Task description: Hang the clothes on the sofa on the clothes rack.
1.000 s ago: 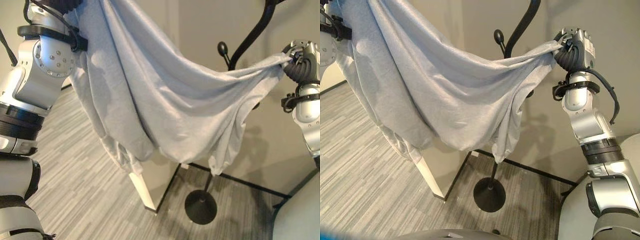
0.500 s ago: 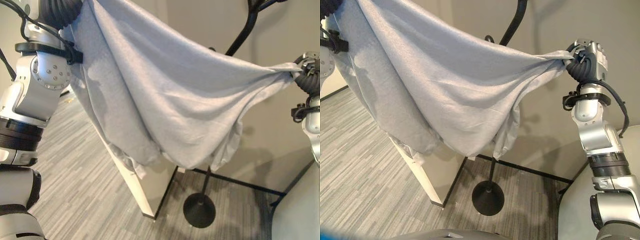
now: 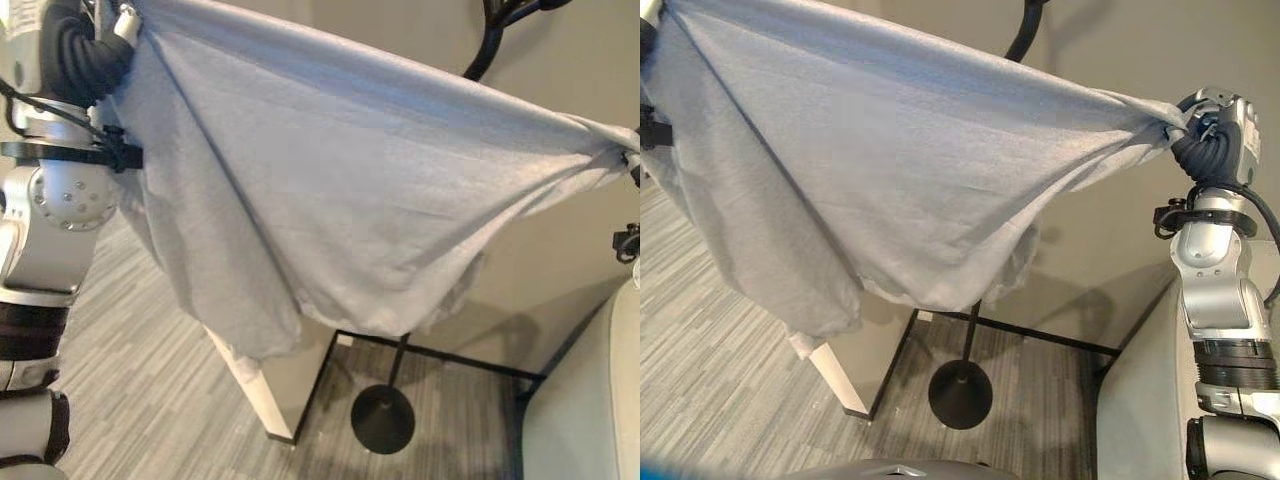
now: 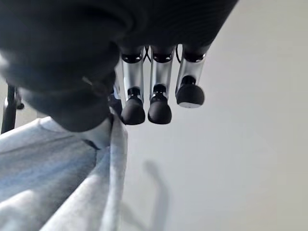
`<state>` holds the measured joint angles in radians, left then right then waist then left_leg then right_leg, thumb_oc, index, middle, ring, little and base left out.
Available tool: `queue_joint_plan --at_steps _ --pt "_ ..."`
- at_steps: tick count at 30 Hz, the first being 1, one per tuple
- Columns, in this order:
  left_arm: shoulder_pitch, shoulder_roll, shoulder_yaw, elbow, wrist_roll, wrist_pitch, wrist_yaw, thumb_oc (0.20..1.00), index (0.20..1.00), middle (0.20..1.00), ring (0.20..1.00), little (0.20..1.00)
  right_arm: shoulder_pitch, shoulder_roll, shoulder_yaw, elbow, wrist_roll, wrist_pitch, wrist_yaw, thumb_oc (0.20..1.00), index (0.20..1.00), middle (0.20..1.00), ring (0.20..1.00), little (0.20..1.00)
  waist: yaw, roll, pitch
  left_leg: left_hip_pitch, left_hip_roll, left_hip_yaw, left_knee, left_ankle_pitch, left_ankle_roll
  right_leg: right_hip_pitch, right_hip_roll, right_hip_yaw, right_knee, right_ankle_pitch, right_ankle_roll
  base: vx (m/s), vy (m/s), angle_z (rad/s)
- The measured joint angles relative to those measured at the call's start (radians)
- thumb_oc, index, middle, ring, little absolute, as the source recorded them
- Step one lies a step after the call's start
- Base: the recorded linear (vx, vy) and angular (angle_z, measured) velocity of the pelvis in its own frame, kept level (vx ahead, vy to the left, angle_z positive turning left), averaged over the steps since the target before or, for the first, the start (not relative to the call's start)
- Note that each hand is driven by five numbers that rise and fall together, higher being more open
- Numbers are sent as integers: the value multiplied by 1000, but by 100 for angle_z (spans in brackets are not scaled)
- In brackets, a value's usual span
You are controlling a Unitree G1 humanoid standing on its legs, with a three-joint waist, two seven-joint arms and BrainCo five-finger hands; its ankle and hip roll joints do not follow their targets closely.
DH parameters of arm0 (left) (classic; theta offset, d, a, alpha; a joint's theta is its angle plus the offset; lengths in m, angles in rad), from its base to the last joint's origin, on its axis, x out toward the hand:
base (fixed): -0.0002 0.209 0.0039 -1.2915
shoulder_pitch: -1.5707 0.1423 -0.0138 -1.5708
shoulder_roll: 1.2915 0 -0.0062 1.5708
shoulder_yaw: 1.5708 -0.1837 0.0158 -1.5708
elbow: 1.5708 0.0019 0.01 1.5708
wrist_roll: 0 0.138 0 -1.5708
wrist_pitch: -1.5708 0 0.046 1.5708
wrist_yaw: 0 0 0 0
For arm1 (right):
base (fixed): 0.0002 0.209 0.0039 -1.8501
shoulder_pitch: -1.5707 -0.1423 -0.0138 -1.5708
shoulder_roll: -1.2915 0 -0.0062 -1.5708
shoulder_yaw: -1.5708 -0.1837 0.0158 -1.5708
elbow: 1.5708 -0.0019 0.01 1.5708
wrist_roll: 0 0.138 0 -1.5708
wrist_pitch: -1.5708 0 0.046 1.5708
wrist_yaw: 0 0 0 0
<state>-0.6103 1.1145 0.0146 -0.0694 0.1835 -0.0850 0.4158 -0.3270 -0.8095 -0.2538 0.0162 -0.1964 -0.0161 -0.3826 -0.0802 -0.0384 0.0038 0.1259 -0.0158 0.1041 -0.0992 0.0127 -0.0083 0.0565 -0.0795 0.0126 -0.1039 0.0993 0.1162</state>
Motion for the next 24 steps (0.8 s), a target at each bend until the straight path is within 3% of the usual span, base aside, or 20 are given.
queue_joint_plan --at_steps 12,24 --pt "22 4 44 -34 36 0 5 200 200 200 200 200 0 -5 -81 -58 45 -20 -55 200 200 200 200 200 1 15 -9 0 16 -5 0 -8 -17 2 18 -8 -1 -11 -8 57 -67 0" --pt "54 -16 106 -92 32 -8 16 200 200 200 200 200 24 -2 -131 -90 90 -59 -91 200 200 200 200 200 0 20 -61 -2 16 -6 0 -13 -18 -1 17 -8 -1 -15 -7 0 0 0"
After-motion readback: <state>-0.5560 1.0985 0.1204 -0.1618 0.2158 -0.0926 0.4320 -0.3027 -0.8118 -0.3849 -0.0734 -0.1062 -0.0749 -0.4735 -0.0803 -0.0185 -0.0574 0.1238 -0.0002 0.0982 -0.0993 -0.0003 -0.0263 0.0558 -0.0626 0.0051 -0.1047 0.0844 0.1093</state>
